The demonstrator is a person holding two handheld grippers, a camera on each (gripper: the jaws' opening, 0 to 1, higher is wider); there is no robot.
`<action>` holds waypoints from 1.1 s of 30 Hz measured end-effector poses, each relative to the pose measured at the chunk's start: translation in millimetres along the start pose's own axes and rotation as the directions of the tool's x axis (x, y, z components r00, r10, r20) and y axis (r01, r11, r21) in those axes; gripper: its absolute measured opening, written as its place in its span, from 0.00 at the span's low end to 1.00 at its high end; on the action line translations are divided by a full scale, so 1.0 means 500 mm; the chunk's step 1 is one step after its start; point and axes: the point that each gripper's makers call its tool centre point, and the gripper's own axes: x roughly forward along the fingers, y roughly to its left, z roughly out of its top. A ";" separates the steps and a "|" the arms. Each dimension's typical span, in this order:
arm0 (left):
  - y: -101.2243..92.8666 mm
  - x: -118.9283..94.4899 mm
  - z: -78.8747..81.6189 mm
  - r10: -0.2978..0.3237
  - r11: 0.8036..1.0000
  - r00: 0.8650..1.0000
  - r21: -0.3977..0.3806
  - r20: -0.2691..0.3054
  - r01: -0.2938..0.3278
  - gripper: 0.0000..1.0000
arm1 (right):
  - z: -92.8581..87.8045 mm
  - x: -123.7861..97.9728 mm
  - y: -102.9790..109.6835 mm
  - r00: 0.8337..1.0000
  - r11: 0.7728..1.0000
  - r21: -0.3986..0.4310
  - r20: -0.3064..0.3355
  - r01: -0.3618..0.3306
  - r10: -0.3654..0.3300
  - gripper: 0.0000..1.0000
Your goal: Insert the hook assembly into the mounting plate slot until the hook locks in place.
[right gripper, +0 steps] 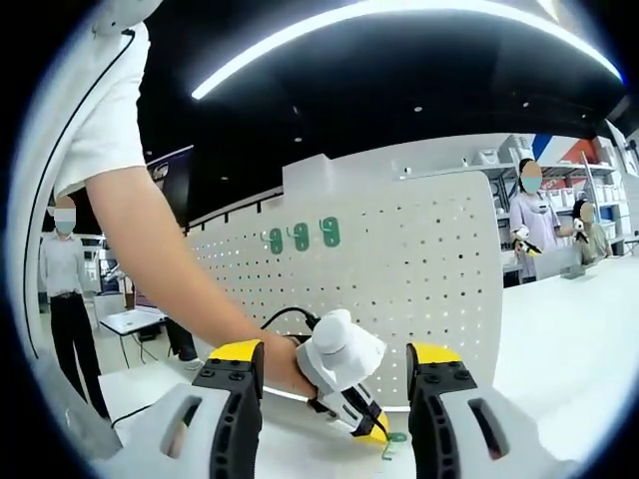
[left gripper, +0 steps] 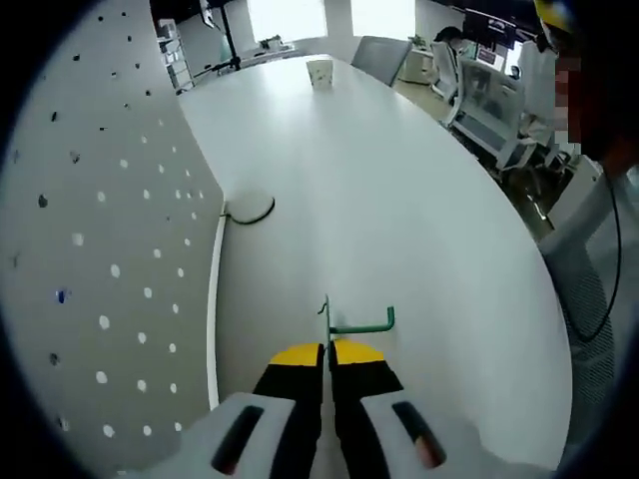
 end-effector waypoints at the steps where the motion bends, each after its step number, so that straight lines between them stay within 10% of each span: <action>1: -0.001 -0.003 0.004 0.000 1.000 1.000 0.000 0.015 0.000 0.02 | 0.001 0.000 -0.001 1.000 1.000 0.003 0.002 0.001 -0.001 0.56; 19: 0.003 -0.123 0.078 0.104 0.994 0.969 -0.042 0.223 -0.097 0.01 | 0.027 -0.004 0.006 1.000 1.000 0.017 0.028 -0.002 0.002 0.56; 33: 0.001 -0.246 0.121 0.220 0.975 0.905 -0.119 0.365 -0.189 0.01 | 0.063 -0.002 0.020 0.998 1.000 0.024 0.059 -0.013 0.011 0.56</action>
